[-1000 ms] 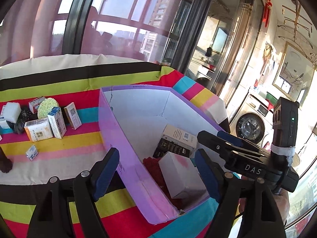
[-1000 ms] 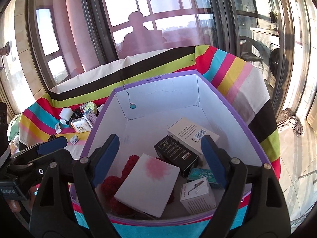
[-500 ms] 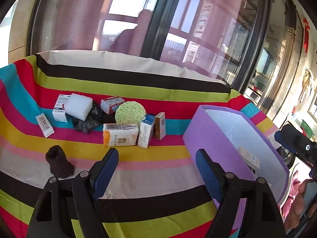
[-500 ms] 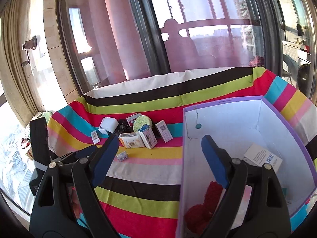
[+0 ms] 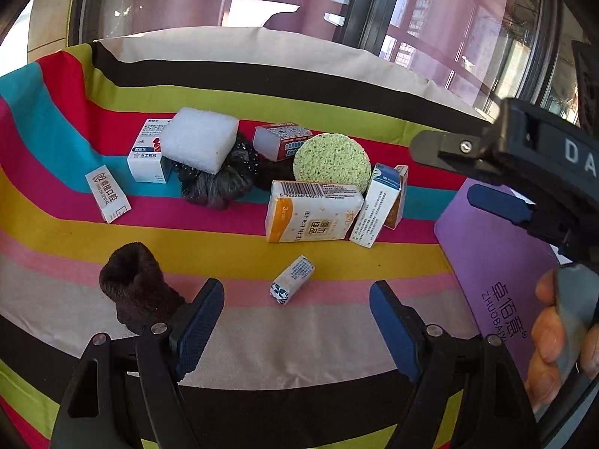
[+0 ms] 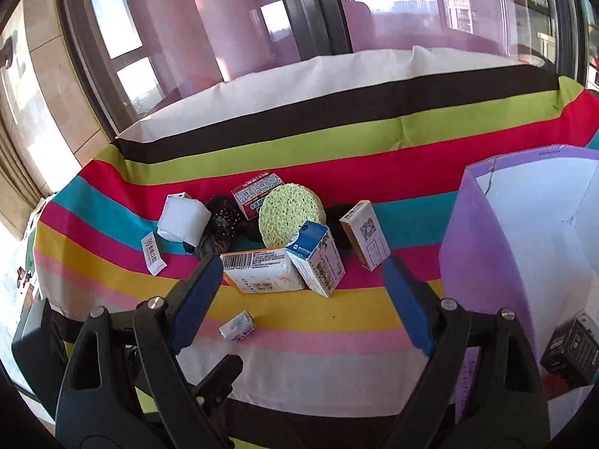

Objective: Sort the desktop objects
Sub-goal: 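Move both tools back toward the soap bar and blue box, then grasp the orange-white soap bar with the left tool while the right grasps the blue box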

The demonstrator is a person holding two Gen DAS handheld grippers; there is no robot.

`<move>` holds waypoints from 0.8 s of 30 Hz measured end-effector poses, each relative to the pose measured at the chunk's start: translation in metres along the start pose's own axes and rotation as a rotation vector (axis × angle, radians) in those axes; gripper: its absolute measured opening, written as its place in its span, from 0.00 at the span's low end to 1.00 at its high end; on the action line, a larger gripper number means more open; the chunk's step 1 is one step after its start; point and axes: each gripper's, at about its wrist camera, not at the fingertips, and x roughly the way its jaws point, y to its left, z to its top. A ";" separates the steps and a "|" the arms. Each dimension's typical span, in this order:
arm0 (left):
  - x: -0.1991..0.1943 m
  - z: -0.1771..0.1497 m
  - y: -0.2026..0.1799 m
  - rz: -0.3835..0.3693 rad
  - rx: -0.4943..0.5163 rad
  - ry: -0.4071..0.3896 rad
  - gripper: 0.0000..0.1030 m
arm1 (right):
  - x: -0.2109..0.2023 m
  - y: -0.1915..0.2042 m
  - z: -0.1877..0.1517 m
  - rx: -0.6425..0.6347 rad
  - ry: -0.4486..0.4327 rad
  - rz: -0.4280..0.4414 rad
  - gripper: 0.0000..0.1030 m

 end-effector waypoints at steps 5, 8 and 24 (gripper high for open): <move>0.004 0.004 0.006 0.017 -0.003 0.008 0.78 | 0.030 0.001 0.011 0.047 0.031 -0.028 0.86; 0.007 0.009 0.004 0.027 0.016 0.015 0.78 | 0.051 0.003 0.016 0.038 0.062 -0.058 0.86; 0.027 0.021 -0.001 0.046 0.013 0.038 0.80 | 0.045 -0.031 -0.009 0.093 0.017 0.027 0.38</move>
